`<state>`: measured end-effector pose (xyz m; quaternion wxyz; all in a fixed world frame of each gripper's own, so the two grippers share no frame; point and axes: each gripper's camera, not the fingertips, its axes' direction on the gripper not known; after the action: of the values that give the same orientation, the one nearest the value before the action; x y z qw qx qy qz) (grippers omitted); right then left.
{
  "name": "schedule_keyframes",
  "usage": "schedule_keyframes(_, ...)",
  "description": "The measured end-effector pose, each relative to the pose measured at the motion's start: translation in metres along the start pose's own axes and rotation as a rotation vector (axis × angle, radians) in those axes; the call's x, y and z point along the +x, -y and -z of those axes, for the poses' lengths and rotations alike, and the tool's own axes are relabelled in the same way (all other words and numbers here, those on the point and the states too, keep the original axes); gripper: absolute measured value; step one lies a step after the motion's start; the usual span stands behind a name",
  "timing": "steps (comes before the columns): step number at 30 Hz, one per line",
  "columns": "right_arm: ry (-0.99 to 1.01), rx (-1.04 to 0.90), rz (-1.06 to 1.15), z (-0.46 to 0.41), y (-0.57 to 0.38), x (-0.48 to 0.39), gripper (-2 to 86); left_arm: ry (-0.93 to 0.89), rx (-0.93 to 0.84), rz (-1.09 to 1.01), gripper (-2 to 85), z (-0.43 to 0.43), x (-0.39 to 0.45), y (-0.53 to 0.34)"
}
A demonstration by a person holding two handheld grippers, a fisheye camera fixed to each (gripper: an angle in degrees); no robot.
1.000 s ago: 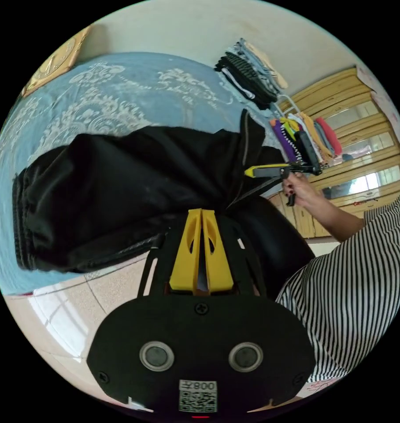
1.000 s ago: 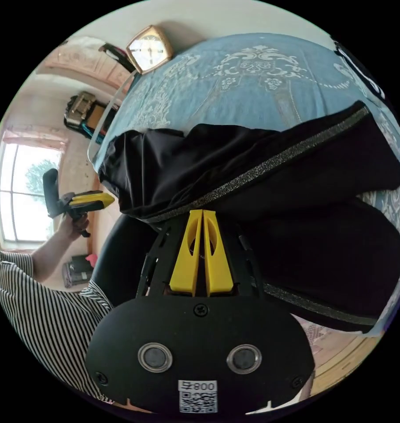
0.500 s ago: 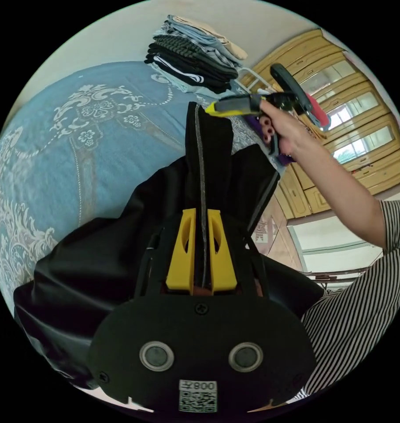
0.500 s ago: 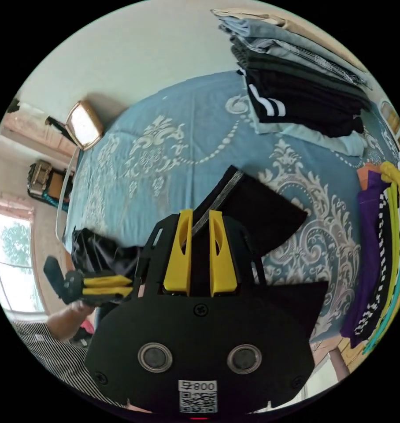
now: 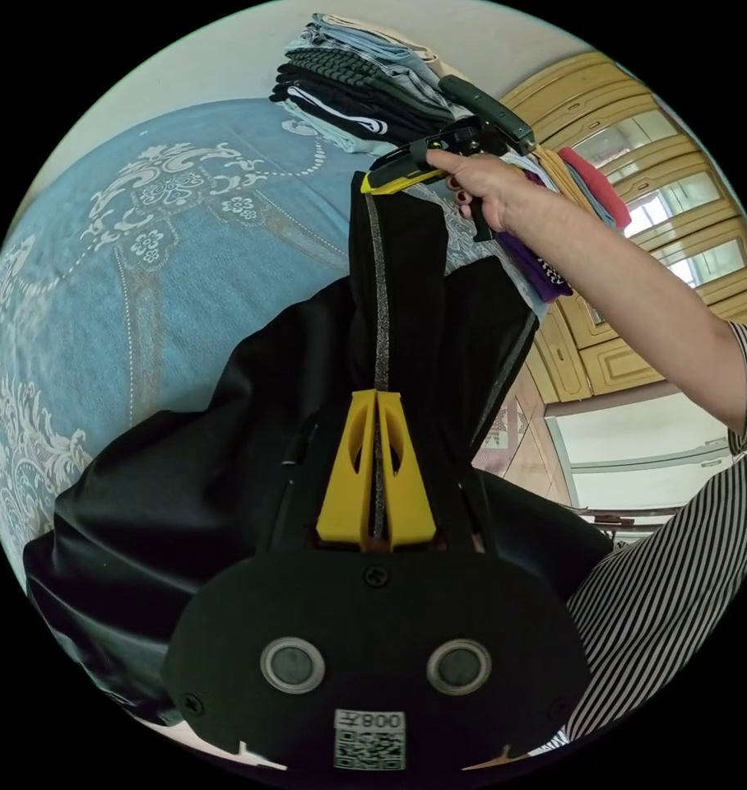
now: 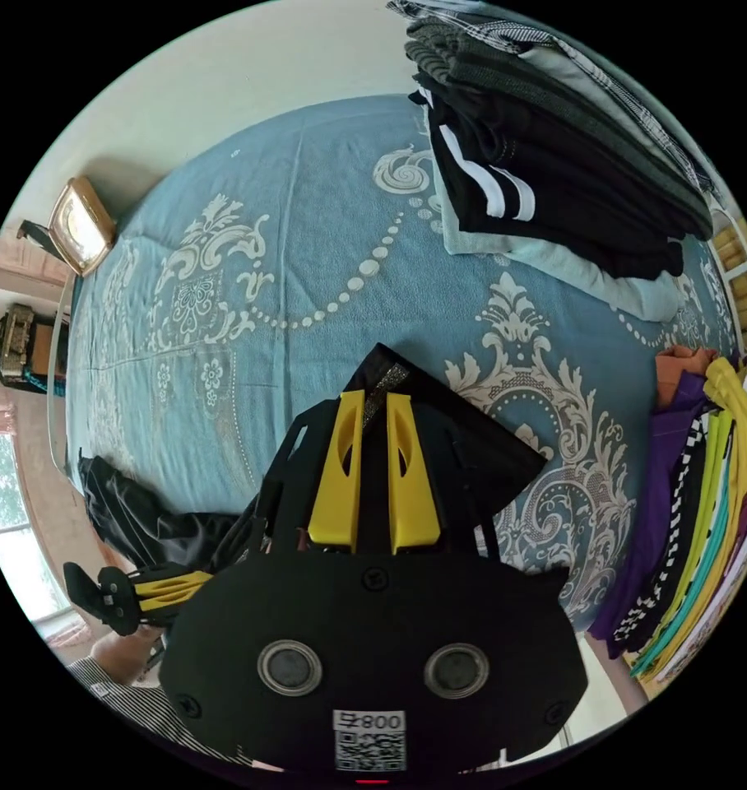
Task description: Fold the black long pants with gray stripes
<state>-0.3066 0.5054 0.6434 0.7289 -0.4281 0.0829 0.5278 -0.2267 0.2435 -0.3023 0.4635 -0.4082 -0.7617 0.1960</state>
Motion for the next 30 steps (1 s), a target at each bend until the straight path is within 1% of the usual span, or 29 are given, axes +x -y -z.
schedule_keyframes(3,0.076,-0.001,-0.015,0.015,-0.007,0.031,1.8,-0.012,0.004,0.020,0.3,-0.005,0.006,0.006)
schedule_keyframes(7,0.209,0.035,-0.046,0.044,-0.022,0.076,0.7,-0.033,0.037,0.029,0.1,-0.005,0.018,0.014)
schedule_keyframes(10,0.305,0.100,-0.051,0.080,-0.042,0.114,0.4,-0.049,0.069,0.022,0.1,-0.001,0.032,0.019)
schedule_keyframes(13,0.448,0.190,-0.049,0.124,-0.070,0.159,0.2,-0.068,0.109,-0.002,0.0,0.006,0.049,0.025)
schedule_keyframes(16,0.550,0.290,-0.037,0.173,-0.113,0.208,0.2,-0.078,0.141,-0.051,0.0,0.013,0.073,0.030)
schedule_keyframes(18,0.622,0.353,-0.034,0.204,-0.160,0.252,0.1,-0.085,0.150,-0.090,0.1,0.014,0.089,0.033)
schedule_keyframes(20,0.650,0.387,-0.061,0.217,-0.201,0.288,0.1,-0.093,0.133,-0.131,0.2,0.006,0.108,0.035)
schedule_keyframes(22,0.651,0.384,-0.109,0.217,-0.243,0.322,0.1,-0.091,0.096,-0.149,0.3,-0.008,0.120,0.036)
schedule_keyframes(25,0.641,0.309,-0.245,0.190,-0.305,0.379,0.2,-0.101,0.048,-0.151,0.8,-0.034,0.133,0.038)
schedule_keyframes(27,0.728,0.276,-0.363,0.164,-0.343,0.421,0.2,-0.035,0.026,-0.136,1.5,-0.045,0.138,0.039)
schedule_keyframes(30,0.789,0.280,-0.433,0.152,-0.375,0.452,0.2,0.042,0.002,-0.118,3.3,-0.056,0.144,0.043)
